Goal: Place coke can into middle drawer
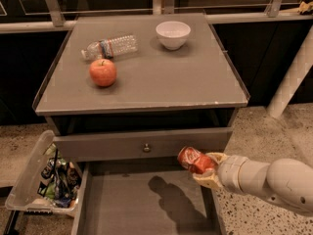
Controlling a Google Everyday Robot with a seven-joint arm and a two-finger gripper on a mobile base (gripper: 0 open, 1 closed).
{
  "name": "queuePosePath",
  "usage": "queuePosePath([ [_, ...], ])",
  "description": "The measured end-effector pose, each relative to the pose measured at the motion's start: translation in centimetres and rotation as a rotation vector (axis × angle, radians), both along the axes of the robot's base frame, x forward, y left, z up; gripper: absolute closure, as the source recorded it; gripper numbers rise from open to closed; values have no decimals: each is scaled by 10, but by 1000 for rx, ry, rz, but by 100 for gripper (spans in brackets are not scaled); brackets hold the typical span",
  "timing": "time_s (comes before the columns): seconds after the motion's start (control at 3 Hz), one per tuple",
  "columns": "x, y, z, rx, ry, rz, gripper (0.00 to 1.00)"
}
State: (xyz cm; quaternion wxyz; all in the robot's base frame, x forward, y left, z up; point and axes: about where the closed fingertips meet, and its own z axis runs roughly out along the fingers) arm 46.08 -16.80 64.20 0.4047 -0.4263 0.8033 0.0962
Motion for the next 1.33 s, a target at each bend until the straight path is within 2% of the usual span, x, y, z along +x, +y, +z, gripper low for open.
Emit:
queuePosePath([
  [0.33,-1,6,-19,10,30,11,100],
  [1.0,-1,27,-131,-14,135,31,100],
  [1.33,8,29,-190,-39,163,1,100],
])
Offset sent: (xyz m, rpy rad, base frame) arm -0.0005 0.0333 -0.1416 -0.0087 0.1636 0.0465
